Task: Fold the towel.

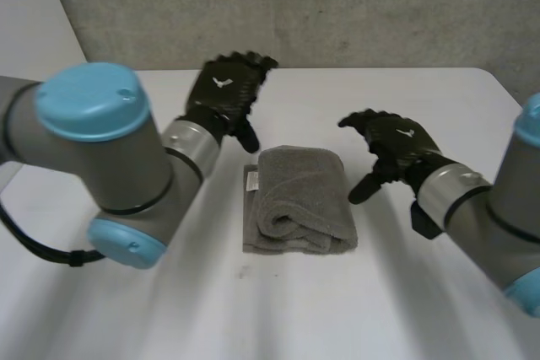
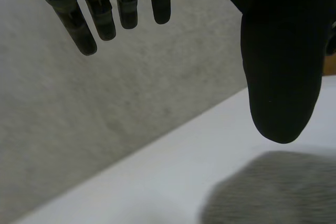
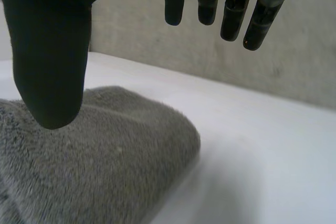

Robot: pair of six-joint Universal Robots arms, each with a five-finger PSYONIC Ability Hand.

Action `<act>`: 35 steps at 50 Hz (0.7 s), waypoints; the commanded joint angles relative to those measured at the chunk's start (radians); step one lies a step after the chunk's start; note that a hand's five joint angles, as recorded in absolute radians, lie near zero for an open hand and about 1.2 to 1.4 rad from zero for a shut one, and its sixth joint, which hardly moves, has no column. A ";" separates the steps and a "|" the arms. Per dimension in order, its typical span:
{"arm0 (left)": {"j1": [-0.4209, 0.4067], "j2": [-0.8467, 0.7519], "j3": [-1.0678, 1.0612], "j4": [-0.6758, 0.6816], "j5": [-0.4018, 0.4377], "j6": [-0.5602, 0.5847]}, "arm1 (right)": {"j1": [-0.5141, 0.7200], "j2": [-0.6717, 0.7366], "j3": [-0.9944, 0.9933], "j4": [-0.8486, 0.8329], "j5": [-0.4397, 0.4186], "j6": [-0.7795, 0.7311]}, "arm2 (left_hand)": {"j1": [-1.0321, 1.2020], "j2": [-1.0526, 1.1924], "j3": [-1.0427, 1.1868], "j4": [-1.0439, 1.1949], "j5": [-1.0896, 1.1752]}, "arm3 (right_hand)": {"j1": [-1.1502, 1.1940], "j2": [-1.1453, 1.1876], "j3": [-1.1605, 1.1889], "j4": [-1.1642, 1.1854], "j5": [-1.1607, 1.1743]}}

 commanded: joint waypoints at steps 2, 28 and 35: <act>-0.049 -0.169 0.134 -0.204 0.002 -0.165 | -0.055 0.039 -0.022 0.041 -0.123 0.035 | 0.031 0.029 0.029 0.028 0.036 | -0.034 -0.056 -0.037 -0.056 -0.060; 0.005 -0.249 0.022 -0.250 -0.061 -0.035 | 0.097 0.391 -0.257 0.073 0.038 -0.304 | 0.019 0.017 0.018 0.017 0.024 | -0.034 -0.056 -0.037 -0.056 -0.060; -0.012 -0.207 0.042 -0.236 -0.065 -0.028 | 0.092 0.287 -0.263 0.073 0.072 -0.330 | 0.017 0.014 0.015 0.014 0.021 | -0.034 -0.056 -0.037 -0.056 -0.060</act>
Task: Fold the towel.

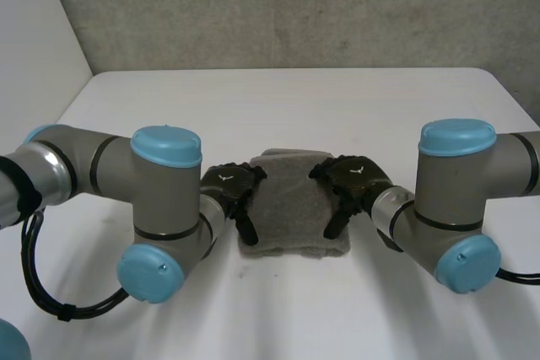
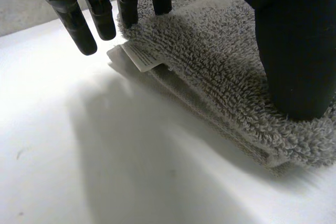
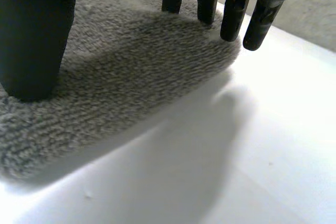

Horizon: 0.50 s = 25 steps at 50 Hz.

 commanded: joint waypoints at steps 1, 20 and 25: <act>-0.020 0.037 0.020 0.011 -0.004 0.008 | -0.005 -0.096 -0.002 -0.001 0.034 -0.023 | 0.023 0.018 0.017 0.018 0.023 | -0.035 -0.056 -0.037 -0.056 -0.049; 0.275 0.557 0.086 -0.163 0.015 0.008 | -0.180 -0.491 -0.131 0.091 0.160 -0.021 | 0.026 0.021 0.019 0.021 0.026 | -0.035 -0.056 -0.037 -0.056 -0.049; 0.336 0.596 0.112 -0.263 0.085 0.005 | -0.226 -0.491 -0.183 0.273 0.091 -0.017 | 0.008 0.004 0.002 0.003 0.009 | -0.035 -0.056 -0.037 -0.056 -0.049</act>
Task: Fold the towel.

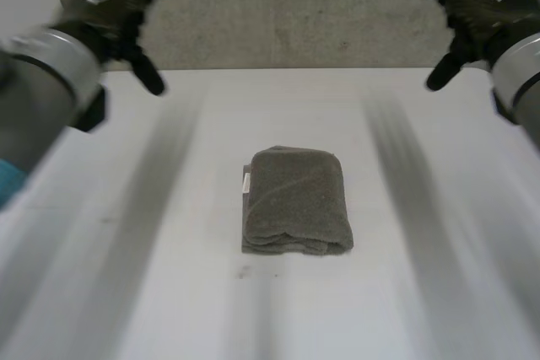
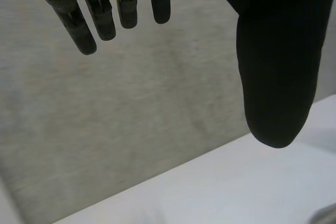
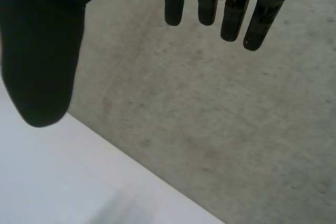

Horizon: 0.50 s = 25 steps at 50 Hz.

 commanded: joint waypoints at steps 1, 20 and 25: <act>0.111 0.073 0.017 -0.140 0.098 -0.005 | -0.071 -0.022 -0.064 0.227 -0.093 0.003 | 0.005 0.006 -0.001 0.006 0.007 | -0.035 -0.056 -0.037 -0.056 -0.047; 0.091 0.090 -0.038 -0.141 0.164 -0.017 | -0.082 -0.066 -0.044 0.230 -0.153 0.021 | -0.013 -0.012 -0.019 -0.011 -0.011 | -0.035 -0.056 -0.037 -0.056 -0.047; 0.090 0.082 -0.040 -0.143 0.164 -0.017 | -0.082 -0.069 -0.038 0.230 -0.152 0.024 | -0.018 -0.018 -0.024 -0.017 -0.017 | -0.035 -0.056 -0.037 -0.056 -0.047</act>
